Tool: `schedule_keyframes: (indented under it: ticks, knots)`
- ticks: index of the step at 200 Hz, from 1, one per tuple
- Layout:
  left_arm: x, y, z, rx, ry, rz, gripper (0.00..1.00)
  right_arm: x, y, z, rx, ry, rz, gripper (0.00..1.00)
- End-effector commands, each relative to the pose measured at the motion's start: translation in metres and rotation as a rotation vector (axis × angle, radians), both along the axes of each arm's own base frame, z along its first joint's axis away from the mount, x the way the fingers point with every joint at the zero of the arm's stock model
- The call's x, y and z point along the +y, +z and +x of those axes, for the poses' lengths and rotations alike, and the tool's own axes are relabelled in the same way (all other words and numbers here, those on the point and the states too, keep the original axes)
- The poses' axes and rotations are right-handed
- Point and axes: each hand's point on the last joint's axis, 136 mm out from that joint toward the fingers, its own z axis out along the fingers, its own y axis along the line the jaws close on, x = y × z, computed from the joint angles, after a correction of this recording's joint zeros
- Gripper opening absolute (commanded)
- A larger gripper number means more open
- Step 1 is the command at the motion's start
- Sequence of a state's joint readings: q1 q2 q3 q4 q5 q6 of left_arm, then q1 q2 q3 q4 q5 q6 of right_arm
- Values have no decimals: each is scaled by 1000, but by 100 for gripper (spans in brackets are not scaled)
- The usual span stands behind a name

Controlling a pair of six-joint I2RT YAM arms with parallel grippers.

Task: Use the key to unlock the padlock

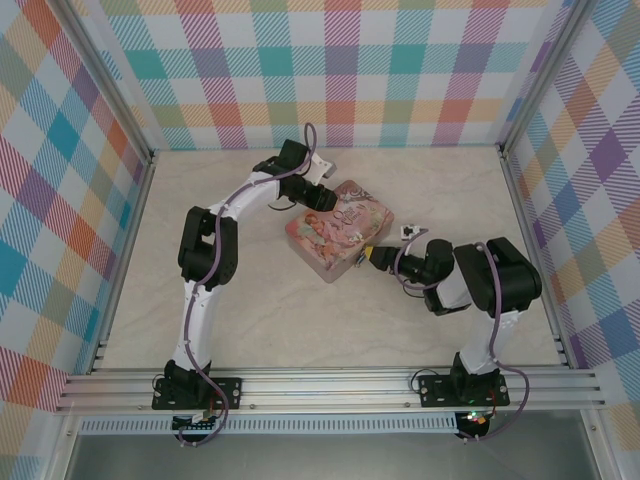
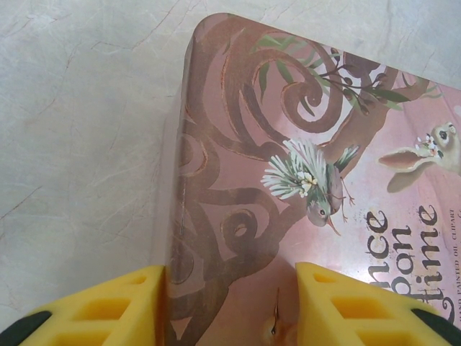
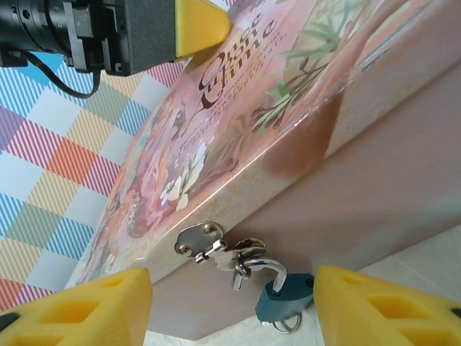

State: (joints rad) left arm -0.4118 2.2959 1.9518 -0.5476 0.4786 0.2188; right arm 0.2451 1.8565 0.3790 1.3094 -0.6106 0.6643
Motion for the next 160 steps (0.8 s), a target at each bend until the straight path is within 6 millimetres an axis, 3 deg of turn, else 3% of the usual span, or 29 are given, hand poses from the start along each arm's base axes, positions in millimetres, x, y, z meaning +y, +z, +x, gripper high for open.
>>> schedule_keyframes:
  ticks: [1,81,160]
  knots:
    - [30,-70,-22,130,18,220,44,11,-1,0,-10,50,-6,62]
    - [29,-71,-21,131,20,217,43,27,-9,3,17,101,-8,65]
    - [29,-72,-21,132,20,217,43,33,-10,-14,32,158,7,52]
